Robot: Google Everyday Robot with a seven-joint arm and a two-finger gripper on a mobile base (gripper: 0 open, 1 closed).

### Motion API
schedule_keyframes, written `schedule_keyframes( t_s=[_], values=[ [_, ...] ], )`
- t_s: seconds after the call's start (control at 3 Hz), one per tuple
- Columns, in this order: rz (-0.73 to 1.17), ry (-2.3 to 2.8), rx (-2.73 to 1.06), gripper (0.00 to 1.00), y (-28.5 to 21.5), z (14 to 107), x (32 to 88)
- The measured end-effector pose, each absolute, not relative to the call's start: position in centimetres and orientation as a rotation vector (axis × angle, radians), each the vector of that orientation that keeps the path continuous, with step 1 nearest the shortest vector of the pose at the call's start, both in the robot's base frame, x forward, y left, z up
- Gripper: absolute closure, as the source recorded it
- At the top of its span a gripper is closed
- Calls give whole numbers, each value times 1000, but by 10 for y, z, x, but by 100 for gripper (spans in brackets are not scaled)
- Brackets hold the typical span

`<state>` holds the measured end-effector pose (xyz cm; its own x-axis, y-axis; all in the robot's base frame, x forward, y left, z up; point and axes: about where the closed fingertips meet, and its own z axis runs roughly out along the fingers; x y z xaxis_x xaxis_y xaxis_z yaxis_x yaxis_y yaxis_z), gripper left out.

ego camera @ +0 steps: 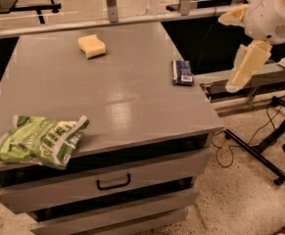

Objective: Move rxbar blueberry near sponge

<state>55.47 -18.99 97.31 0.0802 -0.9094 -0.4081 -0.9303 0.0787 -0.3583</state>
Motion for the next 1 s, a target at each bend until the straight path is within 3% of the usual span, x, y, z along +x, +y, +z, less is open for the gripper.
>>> schedule_keyframes(
  t_s=[0.67,1.0],
  values=[
    [248,1688,-1883,0,-132,942,659],
    [314,1674,-1905,0,-114,921,681]
  ],
)
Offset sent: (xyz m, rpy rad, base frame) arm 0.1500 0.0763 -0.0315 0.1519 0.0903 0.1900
